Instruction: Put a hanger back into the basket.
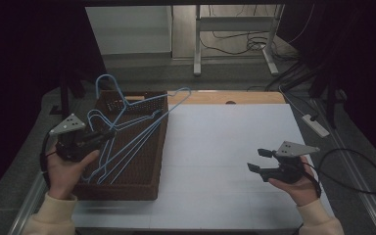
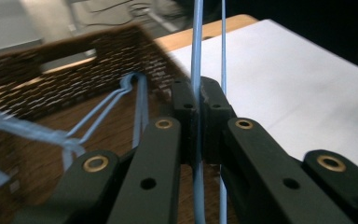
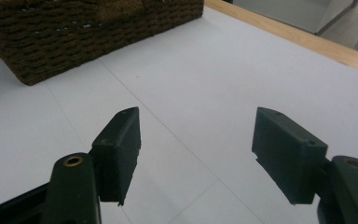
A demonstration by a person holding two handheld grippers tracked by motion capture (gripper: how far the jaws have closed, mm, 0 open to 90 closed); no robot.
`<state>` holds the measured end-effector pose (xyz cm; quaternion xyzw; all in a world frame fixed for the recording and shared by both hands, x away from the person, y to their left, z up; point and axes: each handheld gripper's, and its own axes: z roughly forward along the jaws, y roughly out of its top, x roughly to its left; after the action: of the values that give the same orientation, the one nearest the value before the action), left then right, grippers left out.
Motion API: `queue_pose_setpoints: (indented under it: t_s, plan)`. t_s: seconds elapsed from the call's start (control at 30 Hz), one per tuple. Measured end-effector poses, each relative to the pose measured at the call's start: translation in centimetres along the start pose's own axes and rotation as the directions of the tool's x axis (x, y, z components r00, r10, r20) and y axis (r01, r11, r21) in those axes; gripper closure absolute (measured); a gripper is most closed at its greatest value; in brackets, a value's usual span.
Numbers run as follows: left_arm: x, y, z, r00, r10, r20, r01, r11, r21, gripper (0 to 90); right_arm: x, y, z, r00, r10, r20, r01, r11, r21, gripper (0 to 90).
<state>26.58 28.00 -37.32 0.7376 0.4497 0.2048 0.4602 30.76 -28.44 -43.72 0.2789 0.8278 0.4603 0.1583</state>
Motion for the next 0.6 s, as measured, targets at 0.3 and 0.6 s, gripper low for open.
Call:
queue_pose_setpoints:
  t_s: [0.3,0.6]
  plan:
    - [2.8,-1.8,-0.5,0.9907,-0.075,-0.114,0.079,0.9965,0.028,87.2,-0.4,-0.8,0.5,0.9999,0.013,0.003,-0.013,0.999,0.033,32.5]
    - [3.4,-2.6,1.1,0.9830,-0.088,-0.161,0.104,0.9901,0.094,87.2,-0.3,-1.2,0.9,1.0000,0.006,-0.005,-0.006,0.999,0.054,32.0]
